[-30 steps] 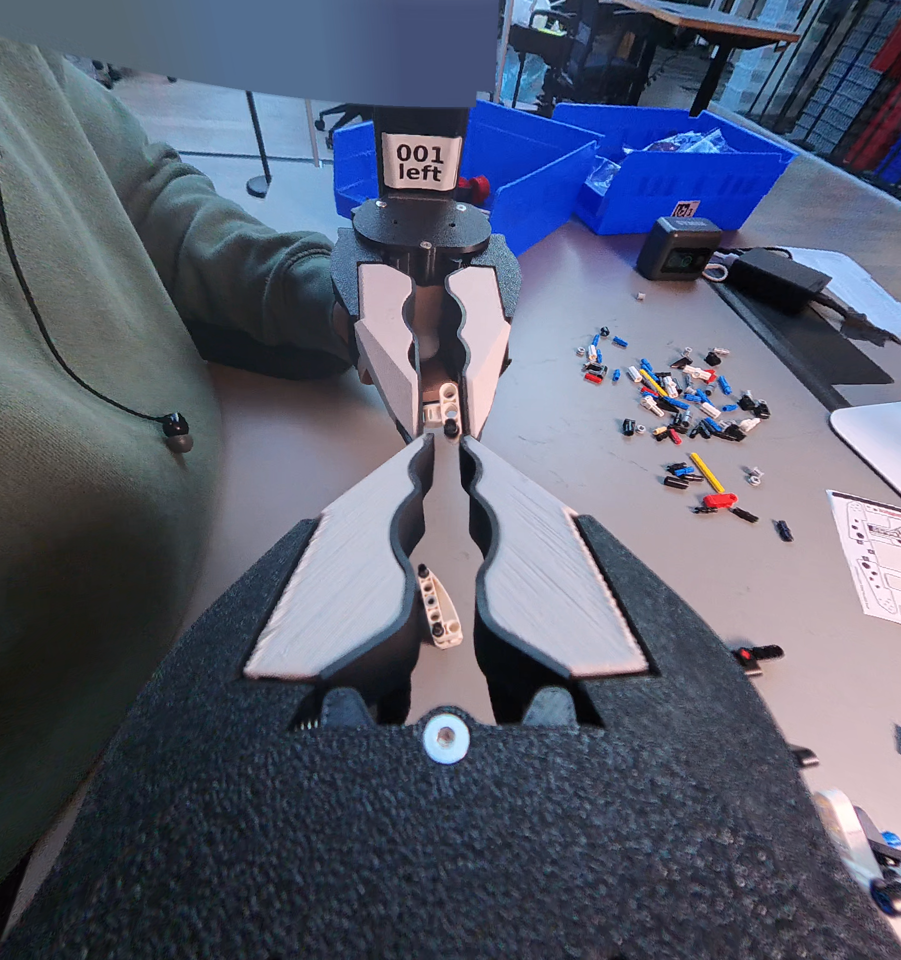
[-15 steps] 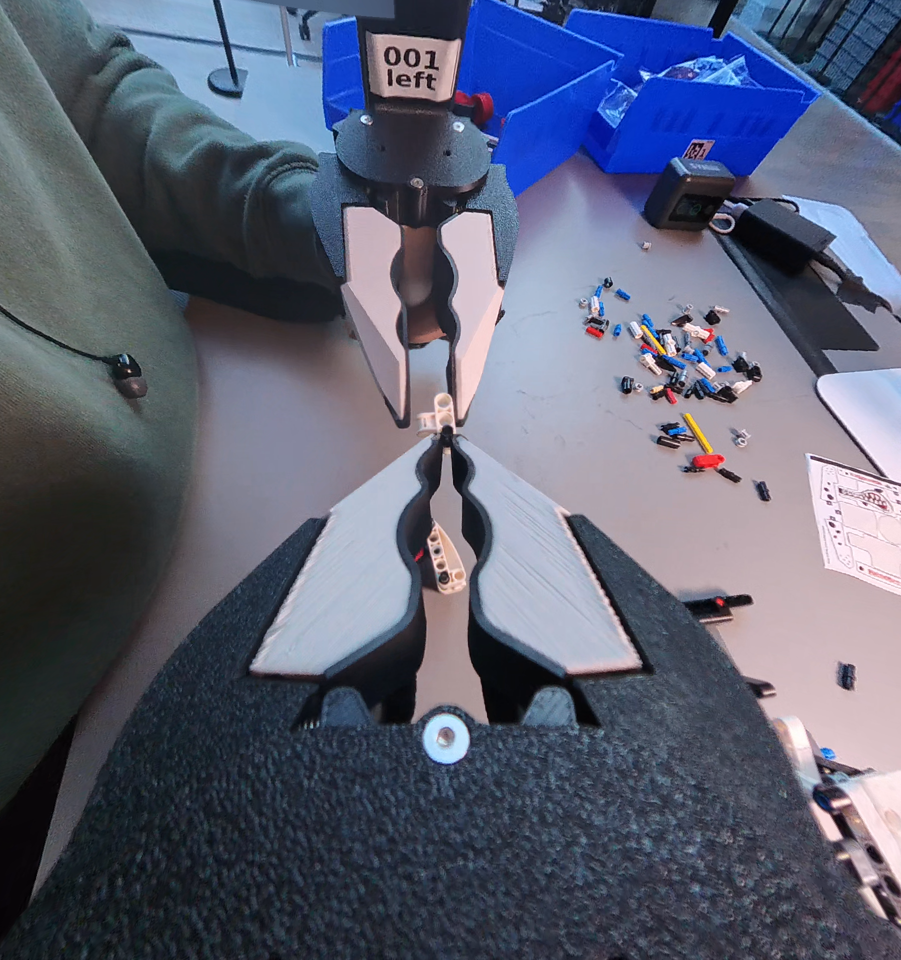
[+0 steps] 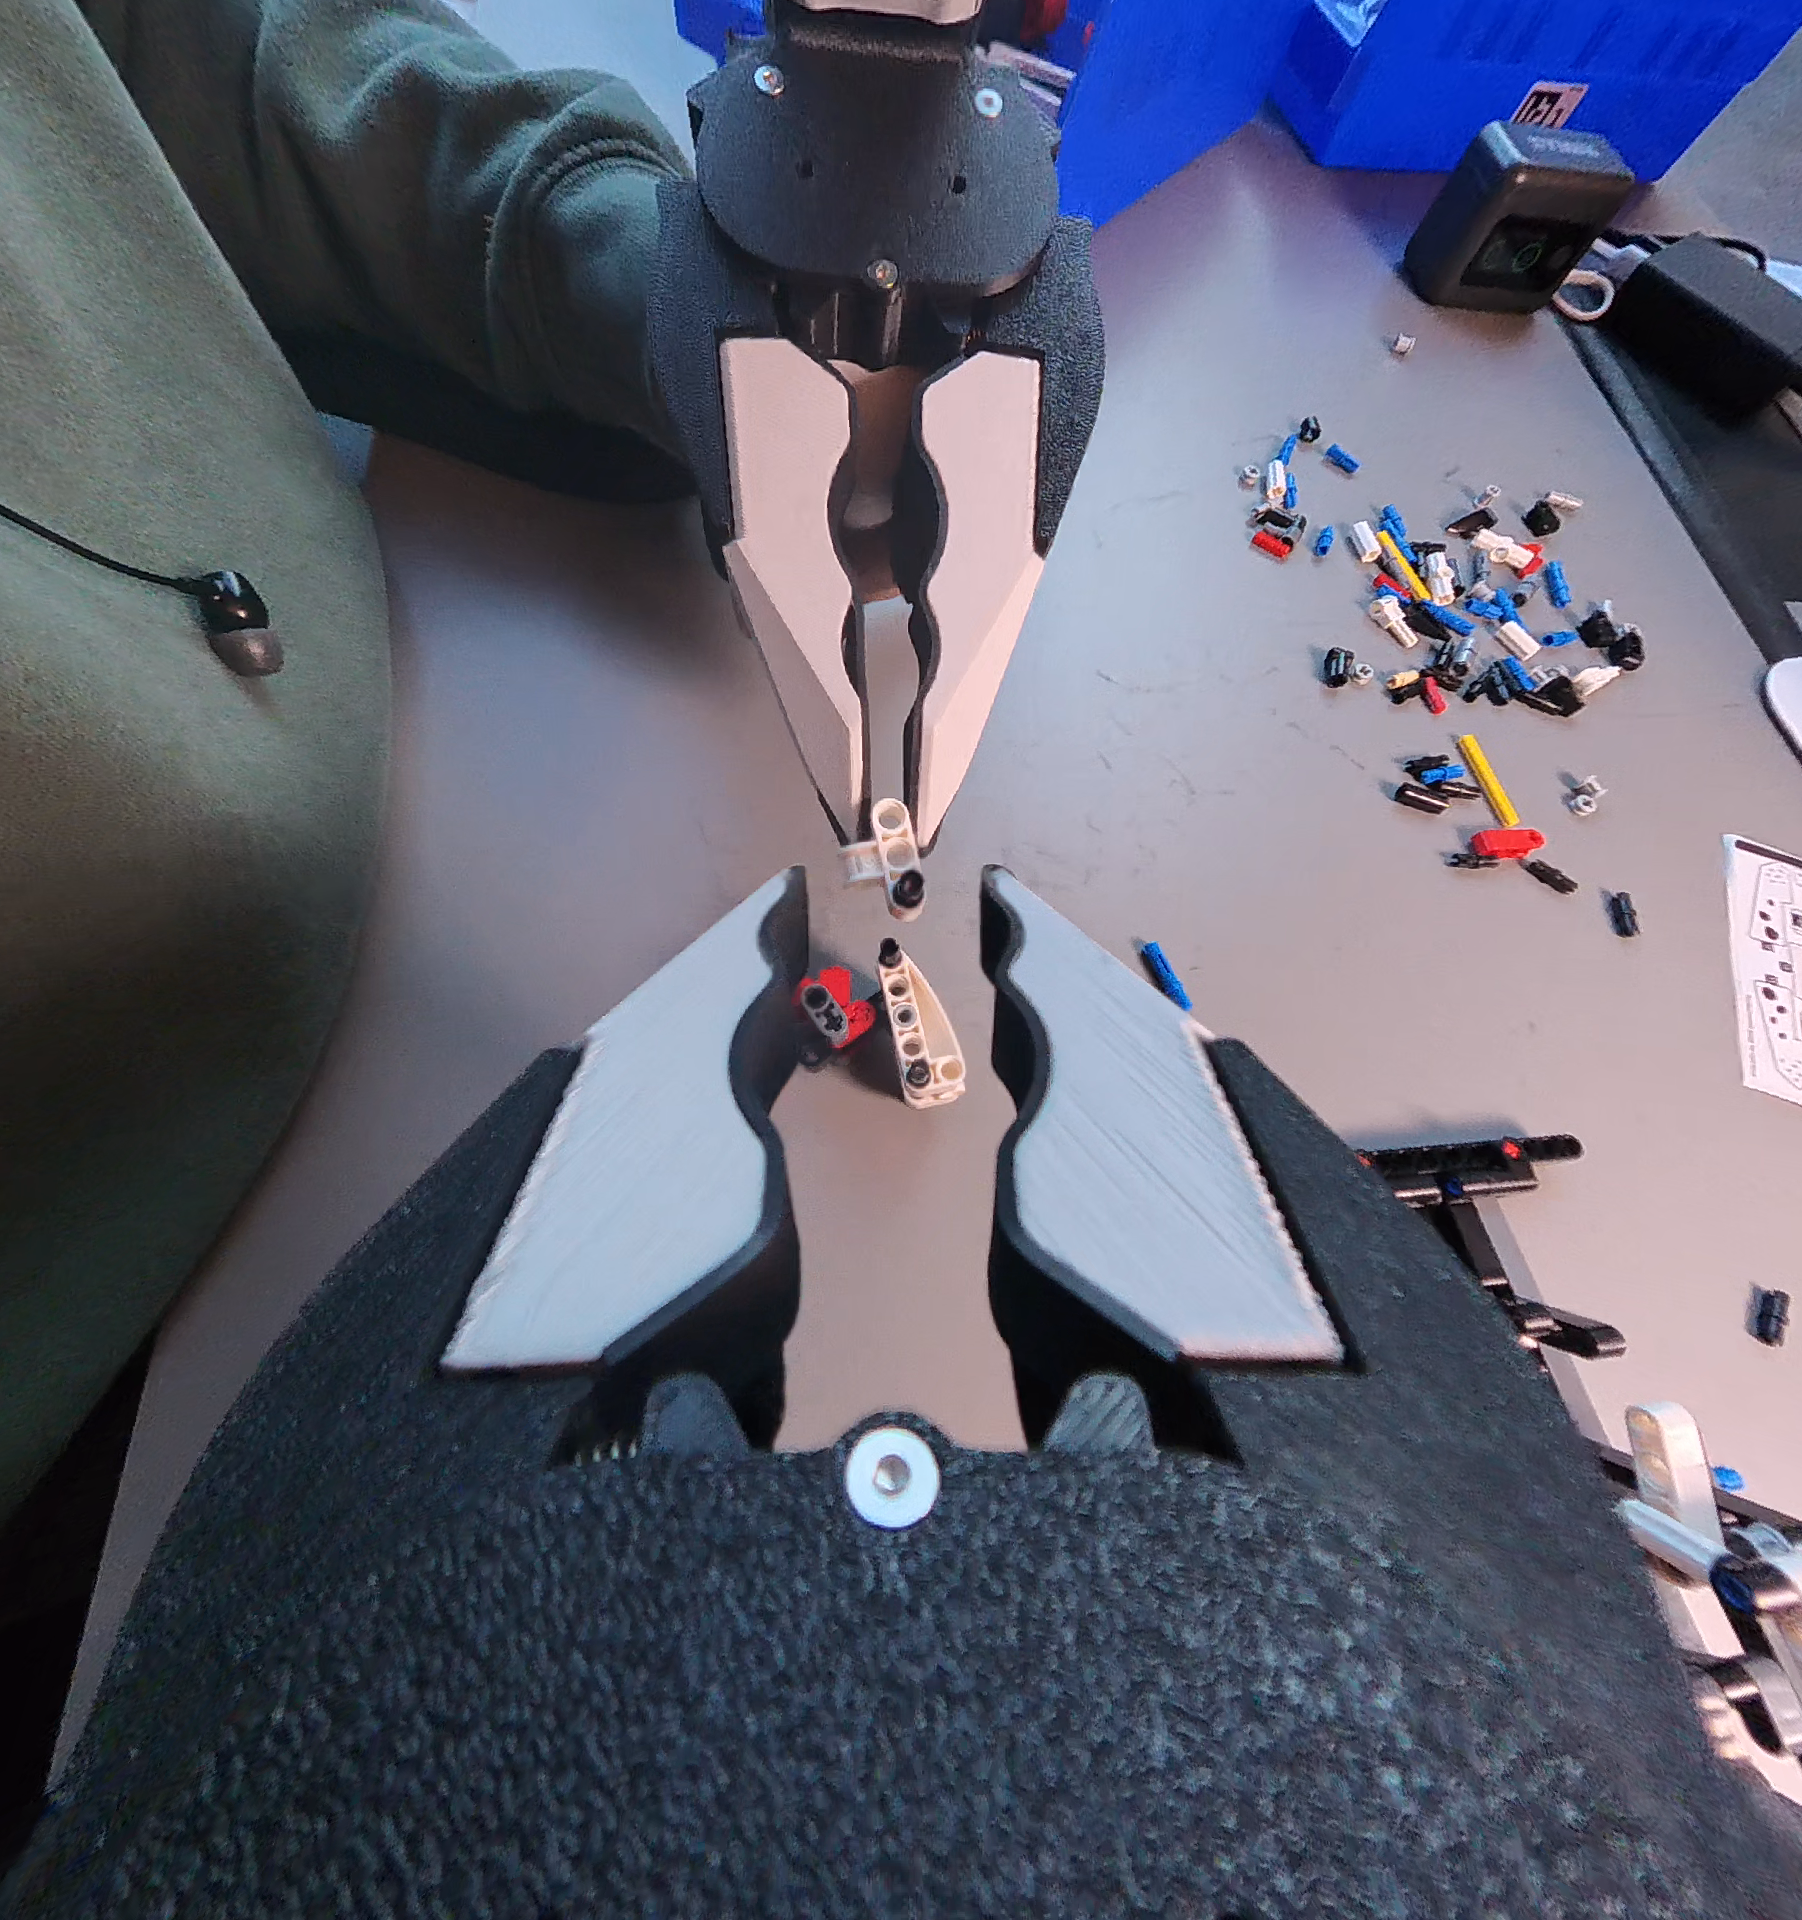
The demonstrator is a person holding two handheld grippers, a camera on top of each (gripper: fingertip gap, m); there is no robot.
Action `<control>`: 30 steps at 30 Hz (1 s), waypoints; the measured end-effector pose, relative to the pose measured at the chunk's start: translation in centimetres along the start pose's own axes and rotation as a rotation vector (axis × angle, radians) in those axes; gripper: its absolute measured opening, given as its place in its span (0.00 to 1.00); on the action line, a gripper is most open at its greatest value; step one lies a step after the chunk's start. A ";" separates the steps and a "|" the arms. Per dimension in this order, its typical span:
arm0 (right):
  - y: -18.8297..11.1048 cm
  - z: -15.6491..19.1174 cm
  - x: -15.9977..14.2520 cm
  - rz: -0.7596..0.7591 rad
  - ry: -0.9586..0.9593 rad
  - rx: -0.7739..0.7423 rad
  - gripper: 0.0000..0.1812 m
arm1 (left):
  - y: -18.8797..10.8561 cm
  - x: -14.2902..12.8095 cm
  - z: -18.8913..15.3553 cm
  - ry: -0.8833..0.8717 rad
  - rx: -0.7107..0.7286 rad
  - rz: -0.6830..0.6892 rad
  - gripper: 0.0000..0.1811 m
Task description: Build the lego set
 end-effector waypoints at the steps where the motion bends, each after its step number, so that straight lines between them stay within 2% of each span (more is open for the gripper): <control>1: 0.2 0.1 0.0 0.006 -0.008 0.004 0.18 | 0.1 -0.1 0.0 0.001 -0.001 0.004 0.04; 3: 0.8 0.3 -0.2 0.032 -0.029 0.012 0.18 | 0.3 -0.2 0.0 0.004 0.000 0.006 0.04; 6: 1.4 0.2 -0.5 0.058 -0.057 0.011 0.09 | 0.4 -0.4 0.2 0.000 0.002 0.008 0.04; 11: 1.8 0.1 -1.2 0.101 -0.062 0.050 0.09 | 0.6 -1.0 0.5 -0.029 0.002 0.044 0.04; 14: 1.8 -0.1 -2.1 0.151 -0.075 0.053 0.09 | 0.8 -2.4 1.1 -0.088 0.009 0.131 0.16; 16: 1.9 0.0 -2.5 0.167 -0.068 0.067 0.09 | 1.0 -2.9 1.3 -0.110 0.011 0.168 0.17; 22: 2.8 0.2 -2.9 0.202 -0.080 0.081 0.09 | 2.1 -4.0 1.5 -0.107 0.003 0.286 0.14; 30: 3.1 0.4 -3.4 0.244 -0.105 0.103 0.09 | 2.6 -4.1 1.4 -0.090 -0.008 0.305 0.07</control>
Point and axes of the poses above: each gripper's, where its closed fingertips meet, y out along the fingers, x out of its top, z = x × y across the jaws, the point moved 4 cm from there along -y, back along the fingers, and after that the axes turned 7 degrees about -y, right-handed, at the moved point
